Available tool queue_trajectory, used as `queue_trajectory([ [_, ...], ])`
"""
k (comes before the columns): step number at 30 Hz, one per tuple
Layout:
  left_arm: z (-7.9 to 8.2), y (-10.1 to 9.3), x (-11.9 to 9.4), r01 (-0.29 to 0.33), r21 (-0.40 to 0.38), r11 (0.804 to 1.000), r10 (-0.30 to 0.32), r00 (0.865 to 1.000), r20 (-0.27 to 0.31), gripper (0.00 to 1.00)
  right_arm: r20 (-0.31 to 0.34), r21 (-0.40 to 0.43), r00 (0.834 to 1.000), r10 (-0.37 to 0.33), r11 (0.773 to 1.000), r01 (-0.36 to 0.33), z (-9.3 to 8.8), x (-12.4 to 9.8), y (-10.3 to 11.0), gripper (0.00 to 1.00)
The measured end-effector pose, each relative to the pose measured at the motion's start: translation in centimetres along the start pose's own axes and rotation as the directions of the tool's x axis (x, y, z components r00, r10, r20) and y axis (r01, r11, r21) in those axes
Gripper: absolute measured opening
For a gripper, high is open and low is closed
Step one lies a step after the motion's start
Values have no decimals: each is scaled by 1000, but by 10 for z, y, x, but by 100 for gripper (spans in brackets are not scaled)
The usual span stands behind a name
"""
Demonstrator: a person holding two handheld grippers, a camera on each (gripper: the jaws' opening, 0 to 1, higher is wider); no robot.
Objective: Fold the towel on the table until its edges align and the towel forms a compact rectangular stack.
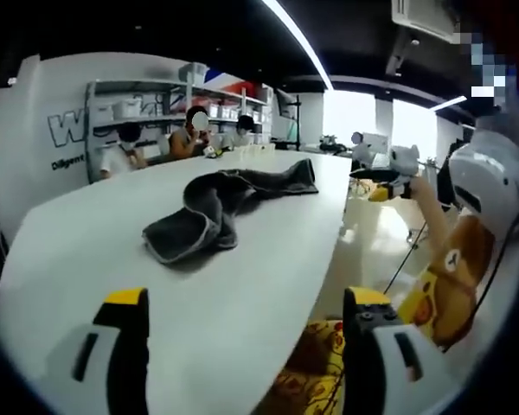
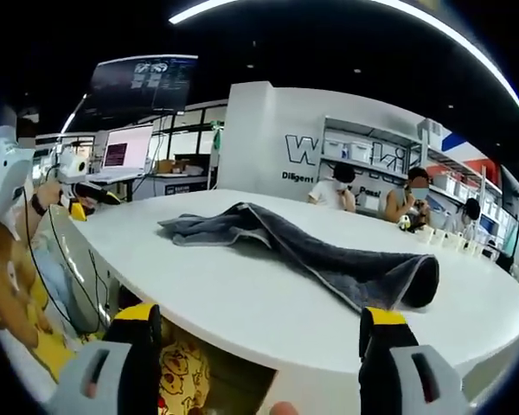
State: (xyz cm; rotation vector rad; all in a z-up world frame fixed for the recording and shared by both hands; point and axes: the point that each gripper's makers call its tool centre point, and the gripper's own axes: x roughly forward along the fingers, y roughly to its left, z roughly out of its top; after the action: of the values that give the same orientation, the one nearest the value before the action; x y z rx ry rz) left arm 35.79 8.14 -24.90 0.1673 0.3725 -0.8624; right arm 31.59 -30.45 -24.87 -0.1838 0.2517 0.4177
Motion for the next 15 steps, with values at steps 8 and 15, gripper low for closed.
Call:
queue_trajectory([
  [8,5,2,22,72,60,996,-68,996,-61,94,-6,16,1000,-22,1000,22,-6,-8,-1,99],
  [15,6,9,42,157,121,980,-142,982,-125,87,-10,22,999,-33,999,34,-10,-13,-2,99],
])
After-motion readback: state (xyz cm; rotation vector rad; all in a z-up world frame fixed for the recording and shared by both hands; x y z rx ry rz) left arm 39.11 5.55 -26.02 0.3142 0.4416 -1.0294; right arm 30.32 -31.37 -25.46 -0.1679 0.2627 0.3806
